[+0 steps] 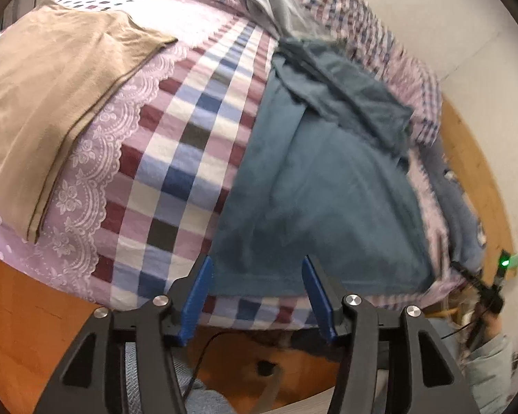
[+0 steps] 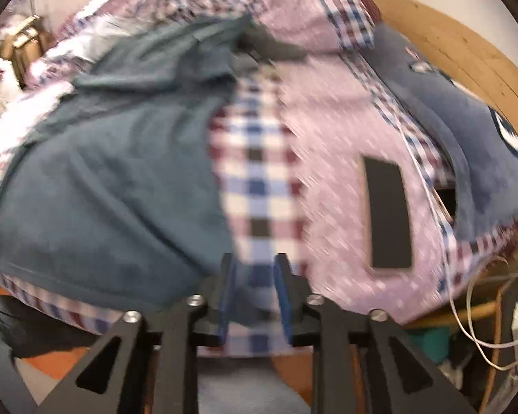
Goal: Fold clothes
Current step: 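Release the hem and move both grippers back over the teal shirt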
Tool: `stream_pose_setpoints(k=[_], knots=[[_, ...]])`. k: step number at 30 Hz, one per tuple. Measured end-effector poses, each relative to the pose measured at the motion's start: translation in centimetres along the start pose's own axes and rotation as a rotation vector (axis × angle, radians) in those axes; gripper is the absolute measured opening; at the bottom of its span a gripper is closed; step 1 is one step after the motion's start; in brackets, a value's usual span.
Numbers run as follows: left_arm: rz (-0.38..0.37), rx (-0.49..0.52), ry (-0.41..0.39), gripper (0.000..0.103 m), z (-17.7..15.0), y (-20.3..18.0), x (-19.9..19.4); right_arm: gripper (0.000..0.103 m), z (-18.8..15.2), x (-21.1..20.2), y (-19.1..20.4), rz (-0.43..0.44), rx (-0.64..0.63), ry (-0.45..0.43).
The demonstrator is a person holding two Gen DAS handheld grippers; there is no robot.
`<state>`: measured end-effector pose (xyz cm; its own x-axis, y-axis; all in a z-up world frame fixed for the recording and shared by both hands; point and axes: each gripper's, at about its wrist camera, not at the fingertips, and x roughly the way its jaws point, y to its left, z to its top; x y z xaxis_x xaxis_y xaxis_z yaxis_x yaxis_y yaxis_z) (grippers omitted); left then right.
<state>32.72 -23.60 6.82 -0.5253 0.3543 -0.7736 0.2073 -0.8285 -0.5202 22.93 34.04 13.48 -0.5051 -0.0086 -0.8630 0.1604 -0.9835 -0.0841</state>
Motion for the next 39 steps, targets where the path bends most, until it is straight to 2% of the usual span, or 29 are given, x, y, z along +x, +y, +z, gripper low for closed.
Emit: stream_pose_setpoints(k=[4, 8, 11, 15, 19, 21, 24, 27, 31, 39], knots=[[-0.08, -0.025, -0.059, 0.059, 1.2, 0.2, -0.7, 0.036, 1.9, -0.6, 3.4, 0.088, -0.02, -0.09], [-0.124, -0.024, -0.115, 0.06, 3.5, -0.4, -0.4, 0.04, 4.2, -0.2, 7.5, 0.196, -0.055, -0.184], [-0.13, -0.01, -0.157, 0.06, 5.6, -1.1, 0.4, 0.041, 6.2, 0.9, 10.0, 0.262, -0.064, -0.225], [-0.116, 0.002, -0.191, 0.06, 10.0, -1.8, 2.1, 0.042, 10.0, 3.1, 13.0, 0.349, -0.035, -0.277], [-0.125, 0.029, -0.23, 0.06, 14.9, -2.8, 4.0, 0.043, 13.7, 5.5, 15.4, 0.441, -0.03, -0.373], [-0.115, 0.035, -0.239, 0.06, 17.6, -3.3, 5.5, 0.043, 14.7, 6.9, 16.2, 0.487, -0.018, -0.385], [-0.101, 0.037, -0.236, 0.06, 19.3, -3.4, 7.4, 0.043, 14.7, 9.2, 16.9, 0.525, -0.016, -0.358], [-0.098, 0.067, -0.22, 0.06, 19.6, -3.8, 9.9, 0.044, 14.2, 10.8, 17.2, 0.522, -0.026, -0.311], [-0.082, 0.075, -0.218, 0.06, 18.4, -4.3, 12.2, 0.044, 14.1, 10.9, 16.8, 0.536, -0.018, -0.342], [-0.075, 0.1, -0.229, 0.06, 16.5, -5.6, 12.8, 0.048, 13.9, 12.1, 16.3, 0.602, 0.047, -0.304]])
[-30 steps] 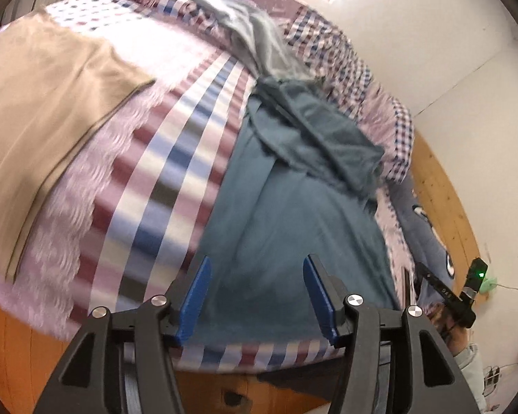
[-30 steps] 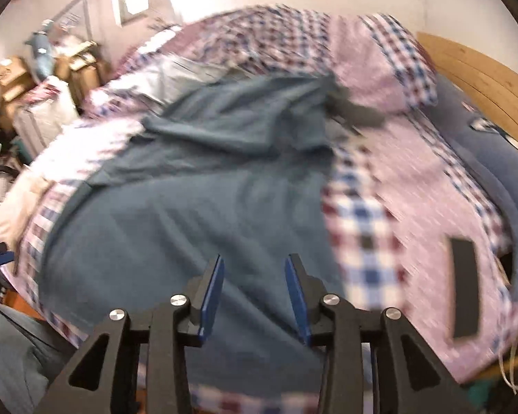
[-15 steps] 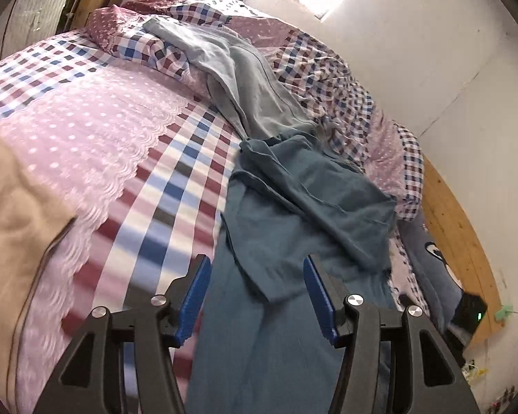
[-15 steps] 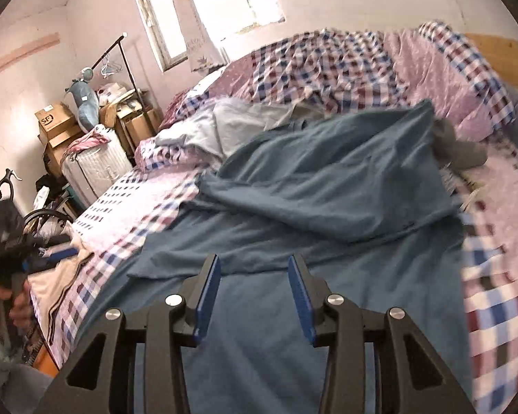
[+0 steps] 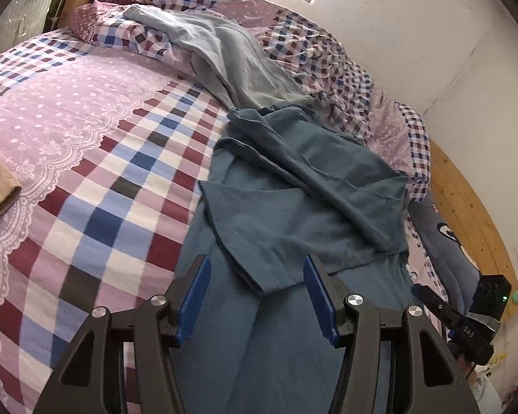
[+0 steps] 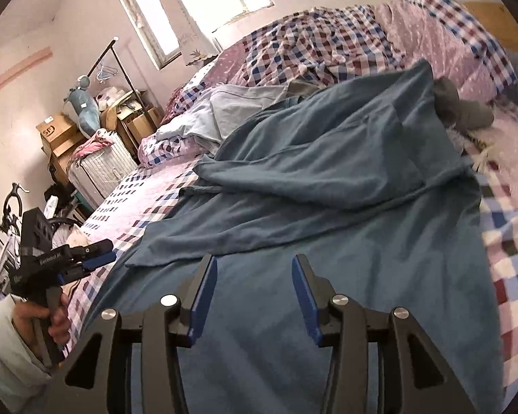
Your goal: Fold clothes
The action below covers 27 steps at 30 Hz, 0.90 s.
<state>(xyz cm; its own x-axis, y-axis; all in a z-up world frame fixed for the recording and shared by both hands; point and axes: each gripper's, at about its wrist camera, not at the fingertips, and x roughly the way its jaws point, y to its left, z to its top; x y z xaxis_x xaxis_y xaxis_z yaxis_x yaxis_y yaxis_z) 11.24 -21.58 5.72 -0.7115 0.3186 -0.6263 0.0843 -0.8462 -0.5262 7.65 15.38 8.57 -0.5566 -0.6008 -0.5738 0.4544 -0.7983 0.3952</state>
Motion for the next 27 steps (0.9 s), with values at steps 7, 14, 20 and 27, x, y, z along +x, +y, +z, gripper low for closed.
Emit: stream_pose_setpoints(k=[7, 14, 20, 27], knots=[[0.048, -0.006, 0.003, 0.06, -0.9, 0.1, -1.4, 0.049, -0.2, 0.5, -0.3, -0.006, -0.001, 0.015], [0.113, -0.058, 0.047, 0.06, -3.8, 1.6, -5.5, 0.049, -0.2, 0.1, -0.7, -0.01, 0.011, 0.008], [0.177, -0.143, 0.1, 0.06, -8.3, 3.7, -9.8, 0.049, -0.4, -0.1, 0.4, 0.026, -0.024, 0.006], [0.193, -0.24, 0.177, 0.06, -12.6, 5.9, -10.4, 0.049, -0.9, 0.0, 2.9, 0.089, -0.088, 0.006]])
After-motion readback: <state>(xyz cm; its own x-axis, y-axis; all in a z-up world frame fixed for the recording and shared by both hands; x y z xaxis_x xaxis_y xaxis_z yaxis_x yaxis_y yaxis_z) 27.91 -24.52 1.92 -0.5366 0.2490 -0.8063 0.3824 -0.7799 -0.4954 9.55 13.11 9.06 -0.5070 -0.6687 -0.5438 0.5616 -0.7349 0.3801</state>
